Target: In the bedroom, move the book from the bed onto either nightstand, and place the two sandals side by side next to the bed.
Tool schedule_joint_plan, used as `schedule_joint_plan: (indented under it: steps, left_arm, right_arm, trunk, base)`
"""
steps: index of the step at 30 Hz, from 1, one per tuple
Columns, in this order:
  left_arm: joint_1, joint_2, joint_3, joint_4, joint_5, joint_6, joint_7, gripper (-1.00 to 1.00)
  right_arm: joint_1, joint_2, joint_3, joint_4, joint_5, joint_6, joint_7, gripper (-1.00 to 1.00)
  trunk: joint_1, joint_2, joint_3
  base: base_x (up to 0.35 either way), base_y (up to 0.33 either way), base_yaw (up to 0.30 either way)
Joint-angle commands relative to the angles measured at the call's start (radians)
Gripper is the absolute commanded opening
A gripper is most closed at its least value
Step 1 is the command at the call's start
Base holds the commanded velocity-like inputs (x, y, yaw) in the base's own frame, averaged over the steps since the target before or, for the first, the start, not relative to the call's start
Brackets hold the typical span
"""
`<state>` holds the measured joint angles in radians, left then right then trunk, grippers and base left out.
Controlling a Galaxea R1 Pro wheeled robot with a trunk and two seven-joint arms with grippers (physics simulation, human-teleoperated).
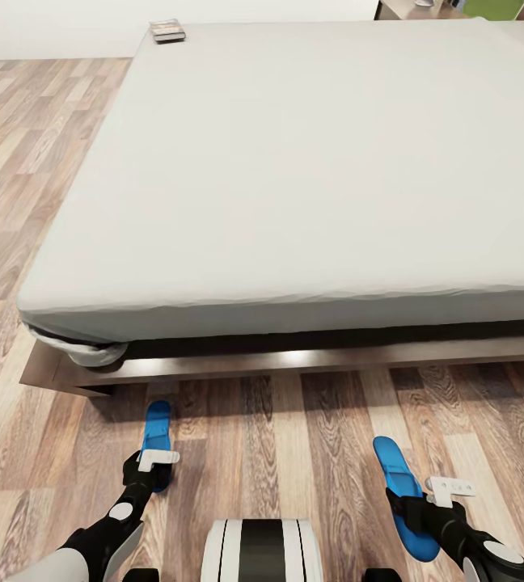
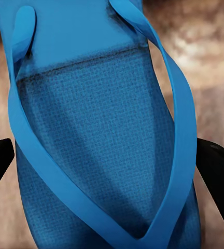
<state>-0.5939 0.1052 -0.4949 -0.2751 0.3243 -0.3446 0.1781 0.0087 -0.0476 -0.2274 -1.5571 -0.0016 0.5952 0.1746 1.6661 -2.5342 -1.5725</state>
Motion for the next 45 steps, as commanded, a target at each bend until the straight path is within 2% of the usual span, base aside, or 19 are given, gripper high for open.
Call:
schedule_joint_plan:
  steps: [1,4,16,17,35,38,45]
  left_arm:
    - [0.0,0.001,-0.01,0.001,0.009,-0.003,0.006,-1.0]
    - [0.0,0.001,-0.01,0.001,0.009,-0.003,0.006,-1.0]
    - [0.0,0.002,-0.01,0.001,0.009,-0.003,0.006,-1.0]
    - [0.0,0.002,-0.01,0.001,0.009,-0.003,0.006,1.0]
    - [0.0,0.004,-0.01,0.0,0.009,-0.004,0.006,1.0]
    - [0.0,0.004,-0.01,0.0,0.009,-0.004,0.006,1.0]
    - [0.0,0.004,-0.01,0.0,0.009,-0.004,0.006,1.0]
  right_arm:
    - [0.0,0.0,-0.001,-0.001,0.0,0.005,0.005,-1.0]
    - [0.0,0.0,-0.001,-0.001,0.0,0.003,0.005,-1.0]
    - [0.0,0.0,-0.001,-0.001,0.0,0.001,0.005,-1.0]
    - [0.0,0.0,-0.001,-0.001,0.0,0.001,0.005,-1.0]
    - [0.001,0.0,-0.001,-0.001,0.0,0.002,0.005,-1.0]
    - [0.0,0.0,-0.001,-0.001,0.0,0.002,0.005,-1.0]
    - [0.0,0.0,-0.001,0.0,0.0,0.003,0.005,-1.0]
  trunk:
    - [0.0,0.0,0.0]
    - [0.001,-0.001,-0.012]
    - [0.001,-0.001,-0.012]
    - [0.001,-0.001,-0.012]
    - [0.001,-0.001,-0.012]
    - [0.0,0.0,0.0]
    - [0.0,0.0,0.0]
  base:
    - [0.0,0.0,0.0]
    - [0.0,0.0,0.0]
    - [0.0,0.0,0.0]
    - [0.0,0.0,0.0]
    - [0.0,0.0,0.0]
    - [0.0,0.0,0.0]
    - [0.0,0.0,0.0]
